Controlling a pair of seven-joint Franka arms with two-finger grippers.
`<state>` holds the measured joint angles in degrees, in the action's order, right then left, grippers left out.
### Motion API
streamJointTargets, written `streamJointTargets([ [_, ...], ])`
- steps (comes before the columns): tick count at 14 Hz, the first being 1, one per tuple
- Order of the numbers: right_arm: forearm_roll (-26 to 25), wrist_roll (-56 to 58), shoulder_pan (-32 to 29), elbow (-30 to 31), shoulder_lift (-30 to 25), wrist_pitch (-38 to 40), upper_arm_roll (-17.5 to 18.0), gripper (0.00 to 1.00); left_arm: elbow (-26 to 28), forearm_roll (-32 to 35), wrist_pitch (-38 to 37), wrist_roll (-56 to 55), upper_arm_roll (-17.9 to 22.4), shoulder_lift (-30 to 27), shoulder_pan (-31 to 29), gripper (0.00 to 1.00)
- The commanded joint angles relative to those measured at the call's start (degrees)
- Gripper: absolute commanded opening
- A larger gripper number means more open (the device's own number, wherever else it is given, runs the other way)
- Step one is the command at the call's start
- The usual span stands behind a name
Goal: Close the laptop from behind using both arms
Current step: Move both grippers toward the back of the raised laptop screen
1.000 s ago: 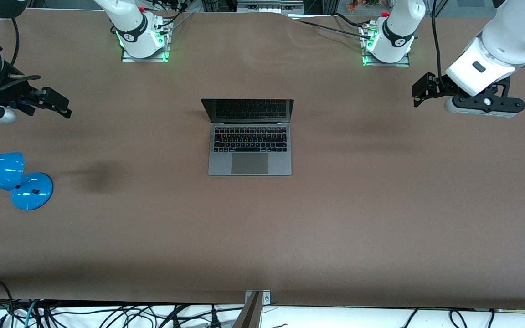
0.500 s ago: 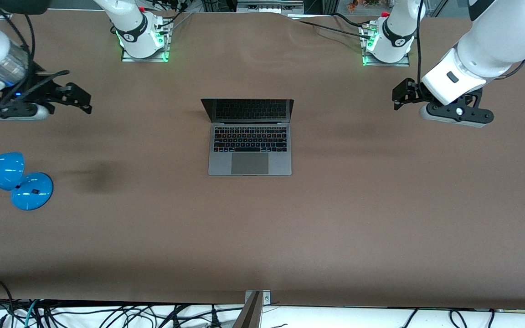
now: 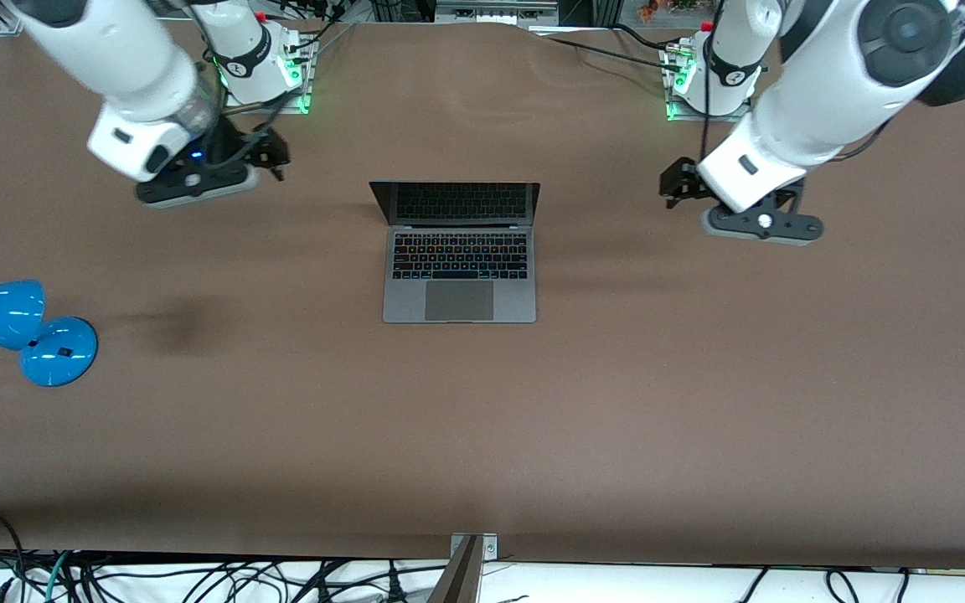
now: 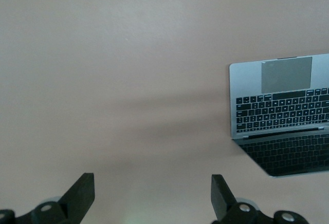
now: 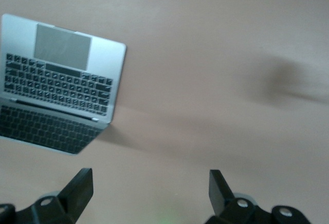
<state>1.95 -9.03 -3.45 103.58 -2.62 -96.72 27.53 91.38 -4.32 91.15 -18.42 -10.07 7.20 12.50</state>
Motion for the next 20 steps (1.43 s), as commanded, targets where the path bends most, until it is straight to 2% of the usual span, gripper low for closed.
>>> streamJointTargets([
  [1, 1.6, -7.5, 3.3, 0.4, 1.6, -1.0, 1.5, 0.91, -5.5, -1.0, -0.6, -7.6, 0.4, 5.0, 3.4, 1.0],
  [3, 3.0, -15.8, 6.7, 0.4, 3.7, -2.1, 1.5, 0.6, -6.2, -0.7, -0.6, -13.7, 0.4, 7.4, 5.1, 1.0],
  [4, 4.1, -18.3, 8.0, 0.4, 4.5, -2.2, 1.5, 0.53, -6.2, -0.7, -0.6, -14.8, 0.4, 8.3, 5.9, 1.0],
  [6, 4.6, -19.6, 9.2, 0.9, 5.4, -2.4, 1.5, 0.53, -6.2, -0.8, -0.6, -15.8, 0.4, 10.6, 7.6, 1.0],
  [10, 4.6, -19.7, 10.4, 1.2, 5.9, -3.0, 1.5, 0.53, -5.3, -1.0, 0.8, -16.7, 0.4, 11.4, 13.2, 1.0],
  [13, 4.6, -19.7, 10.6, 1.2, 6.3, -3.2, 1.6, 0.53, -4.6, -0.8, 1.5, -23.4, 0.4, 12.0, 19.1, 1.0],
  [14, 4.6, -20.2, 11.2, 1.2, 6.5, -3.2, 1.6, 0.49, -3.4, -0.8, 1.9, -24.6, 0.4, 11.9, 21.0, 1.0],
  [17, 4.6, -21.3, 12.8, 2.2, 8.0, -3.2, 1.6, 0.12, -1.2, -1.3, 1.9, -25.6, 0.3, 11.9, 23.4, 0.98],
  [18, 4.7, -21.2, 12.9, 3.1, 8.6, -3.1, 1.6, 0.06, -0.8, -3.0, 1.9, -25.6, 0.2, 11.9, 23.4, 0.93],
  [19, 5.9, -21.2, 13.0, 4.3, 8.9, -3.1, 1.6, 0.0, -0.1, -4.9, 1.9, -25.6, 0.2, 11.9, 23.4, 0.82],
  [20, 8.5, -20.9, 13.0, 5.1, 9.5, -3.1, 1.6, 0.0, 0.2, -6.4, 1.9, -25.6, 0.1, 11.9, 23.4, 0.64],
])
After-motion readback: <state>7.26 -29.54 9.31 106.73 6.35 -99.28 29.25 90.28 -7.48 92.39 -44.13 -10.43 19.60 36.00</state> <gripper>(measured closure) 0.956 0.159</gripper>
